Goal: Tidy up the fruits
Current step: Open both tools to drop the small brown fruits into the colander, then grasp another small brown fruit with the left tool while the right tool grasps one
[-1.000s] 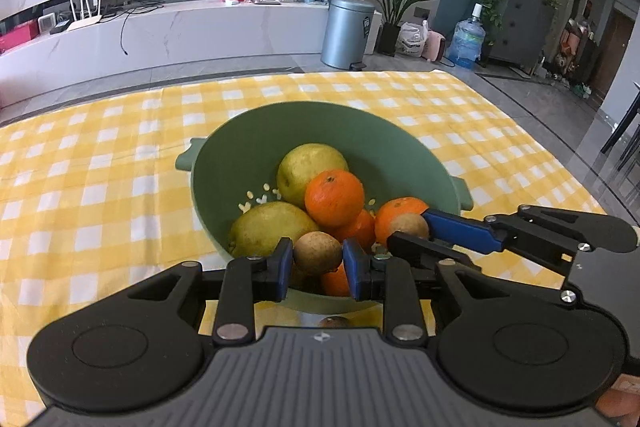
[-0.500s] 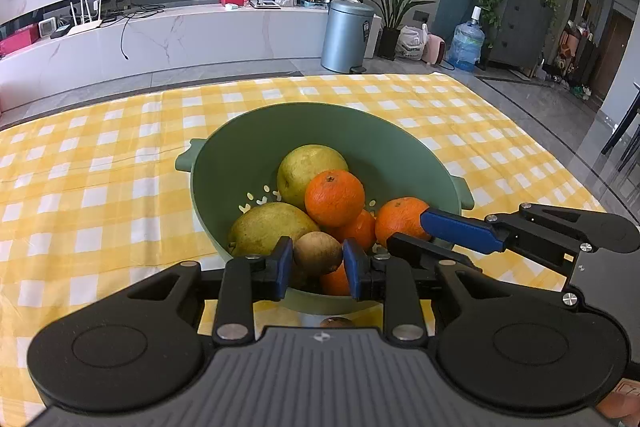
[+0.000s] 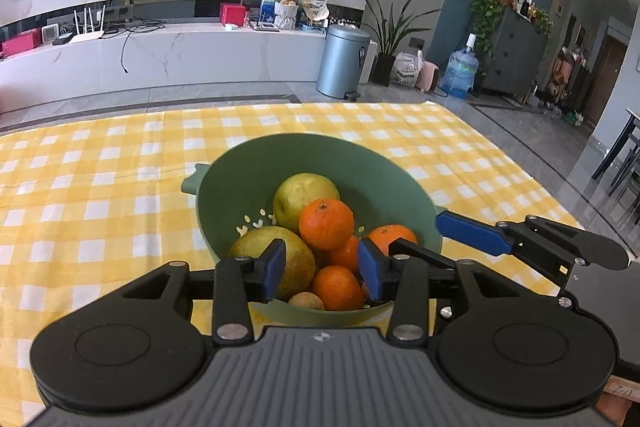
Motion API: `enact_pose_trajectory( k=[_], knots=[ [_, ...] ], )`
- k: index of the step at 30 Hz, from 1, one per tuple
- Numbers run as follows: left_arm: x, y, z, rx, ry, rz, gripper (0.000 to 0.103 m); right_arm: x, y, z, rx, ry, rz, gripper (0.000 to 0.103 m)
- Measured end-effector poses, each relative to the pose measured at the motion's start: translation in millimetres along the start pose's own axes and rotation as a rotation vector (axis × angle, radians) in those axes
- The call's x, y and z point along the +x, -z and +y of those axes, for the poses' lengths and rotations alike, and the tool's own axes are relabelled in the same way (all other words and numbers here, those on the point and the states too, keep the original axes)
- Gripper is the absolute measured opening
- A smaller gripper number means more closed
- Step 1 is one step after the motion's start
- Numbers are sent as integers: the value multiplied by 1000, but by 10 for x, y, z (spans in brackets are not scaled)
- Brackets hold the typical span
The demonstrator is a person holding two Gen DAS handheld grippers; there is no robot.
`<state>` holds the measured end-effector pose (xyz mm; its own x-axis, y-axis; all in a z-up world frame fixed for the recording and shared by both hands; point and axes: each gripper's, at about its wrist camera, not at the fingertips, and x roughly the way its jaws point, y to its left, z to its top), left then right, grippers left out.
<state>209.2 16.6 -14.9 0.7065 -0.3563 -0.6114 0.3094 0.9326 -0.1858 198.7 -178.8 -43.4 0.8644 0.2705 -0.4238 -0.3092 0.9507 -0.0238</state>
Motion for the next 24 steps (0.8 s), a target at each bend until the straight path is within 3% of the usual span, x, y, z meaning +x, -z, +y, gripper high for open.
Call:
enact_pose_trajectory(
  k=[6,14,24],
  knots=[
    [-173,13,13,1,5,-20,51,-172,6,-9,39,-8,-51,44],
    [-382,79,41,25,-9,-10,51,-371,77,41,87,-49,-25,49],
    [-314,329,128,23,-3,151,50,-382,232,293,57,-131,80,45]
  ],
)
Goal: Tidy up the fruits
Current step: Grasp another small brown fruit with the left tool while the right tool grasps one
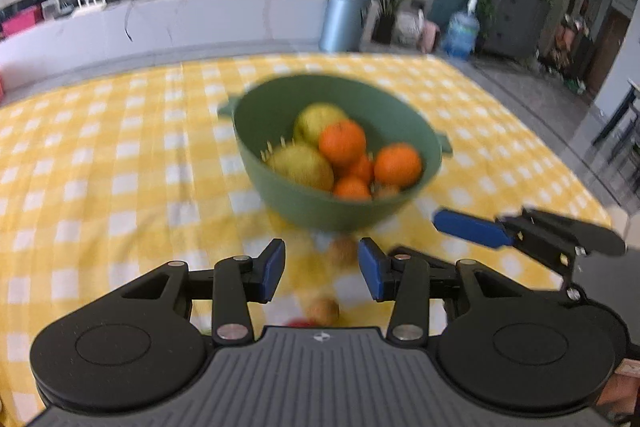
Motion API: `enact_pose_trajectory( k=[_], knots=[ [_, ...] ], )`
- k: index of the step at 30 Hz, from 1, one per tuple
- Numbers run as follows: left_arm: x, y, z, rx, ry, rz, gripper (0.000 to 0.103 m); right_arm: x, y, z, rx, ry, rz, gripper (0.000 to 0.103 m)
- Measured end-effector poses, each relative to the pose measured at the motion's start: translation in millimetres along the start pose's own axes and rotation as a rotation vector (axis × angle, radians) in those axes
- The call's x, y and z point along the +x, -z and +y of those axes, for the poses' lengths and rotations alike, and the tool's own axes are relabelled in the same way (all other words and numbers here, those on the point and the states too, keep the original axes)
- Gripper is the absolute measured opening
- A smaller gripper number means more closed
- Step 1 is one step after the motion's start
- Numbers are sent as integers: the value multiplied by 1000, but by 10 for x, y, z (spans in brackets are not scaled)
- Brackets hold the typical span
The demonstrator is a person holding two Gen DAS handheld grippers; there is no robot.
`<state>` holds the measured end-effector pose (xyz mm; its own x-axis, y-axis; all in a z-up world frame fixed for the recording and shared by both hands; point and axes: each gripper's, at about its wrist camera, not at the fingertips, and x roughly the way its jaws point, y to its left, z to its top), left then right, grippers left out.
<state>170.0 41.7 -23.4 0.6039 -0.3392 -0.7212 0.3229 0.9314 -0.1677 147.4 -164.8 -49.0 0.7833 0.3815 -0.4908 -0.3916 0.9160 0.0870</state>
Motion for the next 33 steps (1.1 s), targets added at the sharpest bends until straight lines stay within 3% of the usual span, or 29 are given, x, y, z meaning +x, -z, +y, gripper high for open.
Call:
enact_pose_trajectory(
  k=[6,13,22,33],
  knots=[
    [132,101,39,26,22,71,50,165,82,23,-26,29,103,39],
    [245,180,-10,93,-2,116,47,231,99,-268,141,59,172,39],
    [409,266,-186,203,-21,132,45,256,82,-312,177,50,185,39],
    [532,286,-231,218,-33,147,33,292,90,-327,192,37,207,39]
  ],
)
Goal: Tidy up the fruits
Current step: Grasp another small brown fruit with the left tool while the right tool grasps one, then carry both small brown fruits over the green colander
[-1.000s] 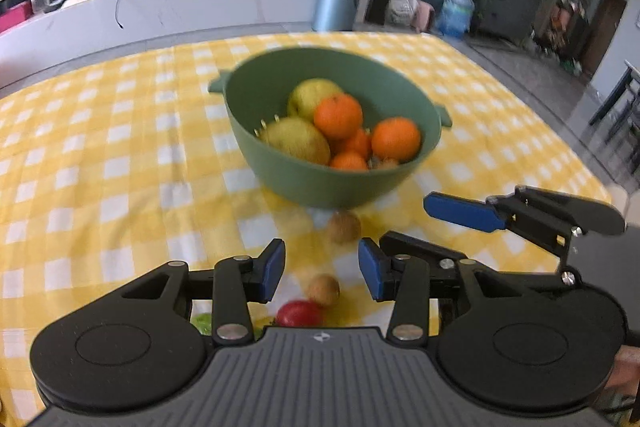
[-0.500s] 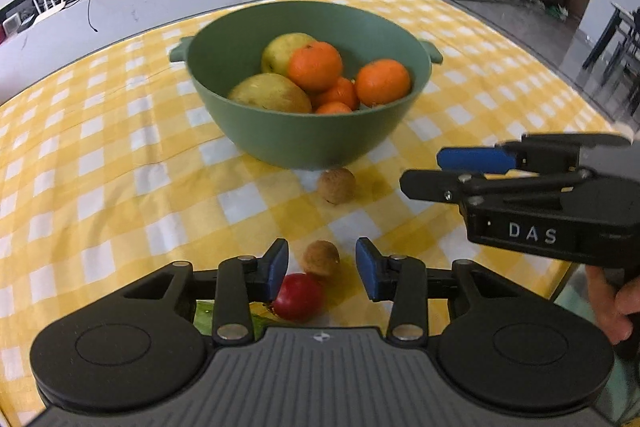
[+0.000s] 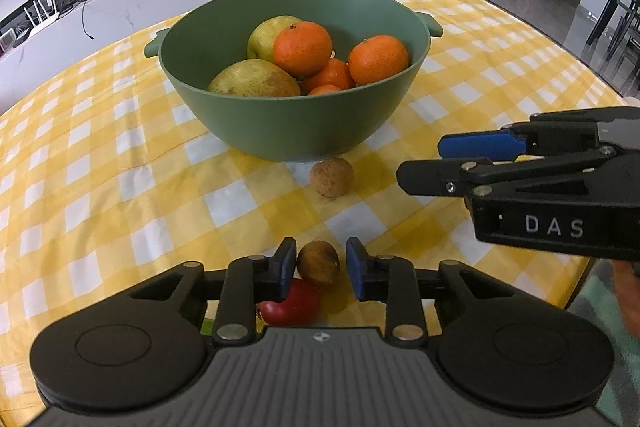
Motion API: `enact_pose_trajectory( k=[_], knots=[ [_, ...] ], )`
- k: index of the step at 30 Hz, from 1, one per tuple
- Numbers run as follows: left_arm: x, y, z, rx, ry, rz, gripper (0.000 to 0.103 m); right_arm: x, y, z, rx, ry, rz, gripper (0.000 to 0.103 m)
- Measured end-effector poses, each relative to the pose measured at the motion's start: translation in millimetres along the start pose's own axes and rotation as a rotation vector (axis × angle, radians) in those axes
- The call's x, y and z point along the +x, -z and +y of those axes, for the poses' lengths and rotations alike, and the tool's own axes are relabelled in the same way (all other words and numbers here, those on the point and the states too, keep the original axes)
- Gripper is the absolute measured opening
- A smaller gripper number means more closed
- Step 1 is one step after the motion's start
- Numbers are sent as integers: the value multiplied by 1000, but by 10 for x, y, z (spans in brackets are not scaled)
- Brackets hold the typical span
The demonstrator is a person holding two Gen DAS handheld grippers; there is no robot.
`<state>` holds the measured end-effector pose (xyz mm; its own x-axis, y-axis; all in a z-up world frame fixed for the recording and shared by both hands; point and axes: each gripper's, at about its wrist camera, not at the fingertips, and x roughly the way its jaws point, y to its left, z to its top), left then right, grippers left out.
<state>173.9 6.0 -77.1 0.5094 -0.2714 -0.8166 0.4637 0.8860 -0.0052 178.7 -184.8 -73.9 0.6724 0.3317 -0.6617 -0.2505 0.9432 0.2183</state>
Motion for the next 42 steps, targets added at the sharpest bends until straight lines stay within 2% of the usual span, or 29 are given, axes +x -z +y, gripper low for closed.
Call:
enact_pose_trajectory(
  k=[3,7,13,16,22,30,35,39,42],
  knots=[
    [6,-3,7,-4,-2,-1,26,10,-4,6,-6,-7,1,39],
    [-11,-15,53,-39,-1,-12,26,16,-5,31,-18,-31,-11,39],
    [-120,-48,261,-176,-18,-71,26,36,-7,81,-43,-54,-35,39],
    [-167,-60,376,-243,-60,-102,26,72,-13,119,-62,-53,-45,39],
    [-212,-74,499,-319,-98,-128,26,199,-40,266,-152,-39,-71,39],
    [-227,-72,547,-342,-97,-139,26,383,-67,311,-148,-62,-28,36],
    [-228,-62,546,-346,-99,-135,26,470,-63,353,-147,-54,-10,33],
    [-210,-63,539,-344,-102,-127,26,538,-76,349,-137,-47,2,25],
    [-206,-61,532,-341,-103,-124,26,557,-75,349,-131,-46,3,25]
  ],
)
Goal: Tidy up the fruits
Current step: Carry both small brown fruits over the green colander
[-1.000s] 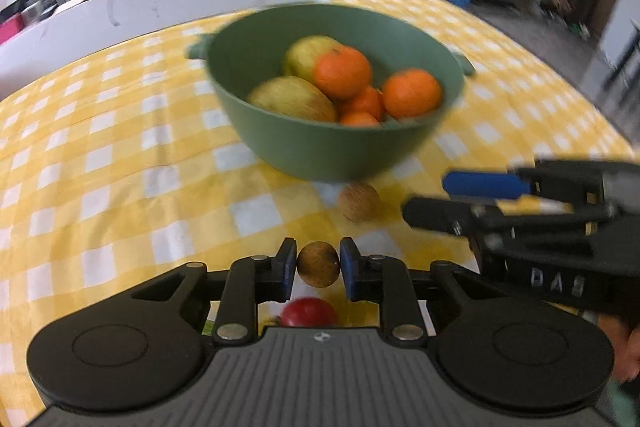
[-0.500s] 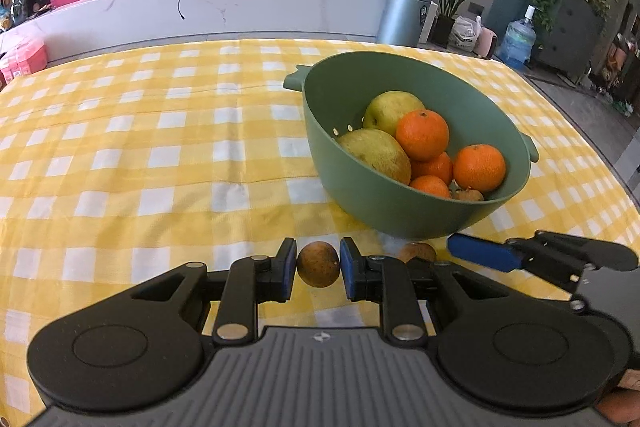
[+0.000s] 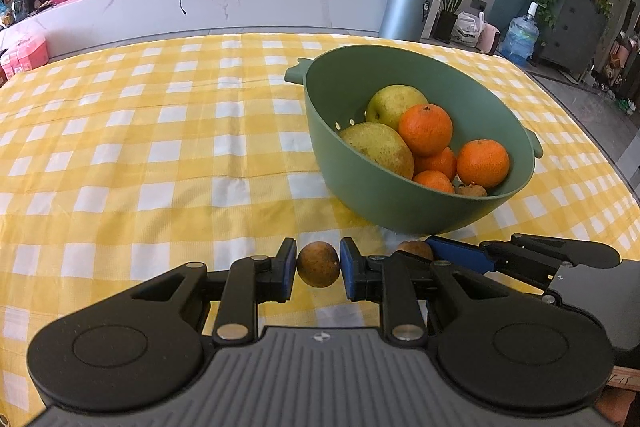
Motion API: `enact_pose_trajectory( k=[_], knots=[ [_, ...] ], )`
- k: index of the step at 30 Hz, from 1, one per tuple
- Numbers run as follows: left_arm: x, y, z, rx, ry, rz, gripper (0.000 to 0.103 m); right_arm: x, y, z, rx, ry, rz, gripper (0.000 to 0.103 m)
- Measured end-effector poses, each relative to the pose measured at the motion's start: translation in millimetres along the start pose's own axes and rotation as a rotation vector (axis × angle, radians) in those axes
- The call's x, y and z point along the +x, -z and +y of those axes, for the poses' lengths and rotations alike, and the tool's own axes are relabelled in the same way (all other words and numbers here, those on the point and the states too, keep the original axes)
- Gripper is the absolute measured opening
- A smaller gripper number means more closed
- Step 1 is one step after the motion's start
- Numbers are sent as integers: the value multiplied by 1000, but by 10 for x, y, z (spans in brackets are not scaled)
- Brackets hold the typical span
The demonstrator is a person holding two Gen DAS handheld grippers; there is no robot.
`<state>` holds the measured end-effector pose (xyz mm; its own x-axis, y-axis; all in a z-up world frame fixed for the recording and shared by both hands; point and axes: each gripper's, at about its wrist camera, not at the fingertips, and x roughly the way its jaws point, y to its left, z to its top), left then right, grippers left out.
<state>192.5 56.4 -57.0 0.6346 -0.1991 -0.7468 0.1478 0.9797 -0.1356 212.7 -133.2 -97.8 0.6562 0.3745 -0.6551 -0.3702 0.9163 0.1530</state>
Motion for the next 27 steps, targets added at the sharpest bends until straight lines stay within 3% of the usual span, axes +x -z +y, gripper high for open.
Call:
enact_pose_trajectory(
  k=[15,22,27],
  knots=[
    [-111,-15,23,-16,7,-34,26,-180,24,67,-30,-27,-17,24],
    [-354,-84,-31,-9,29,-104,26,-527,45,151,-103,-35,-114,24],
    [-525,-180,-104,-7,51,-170,26,-853,26,203,-148,-53,-234,24]
  ],
)
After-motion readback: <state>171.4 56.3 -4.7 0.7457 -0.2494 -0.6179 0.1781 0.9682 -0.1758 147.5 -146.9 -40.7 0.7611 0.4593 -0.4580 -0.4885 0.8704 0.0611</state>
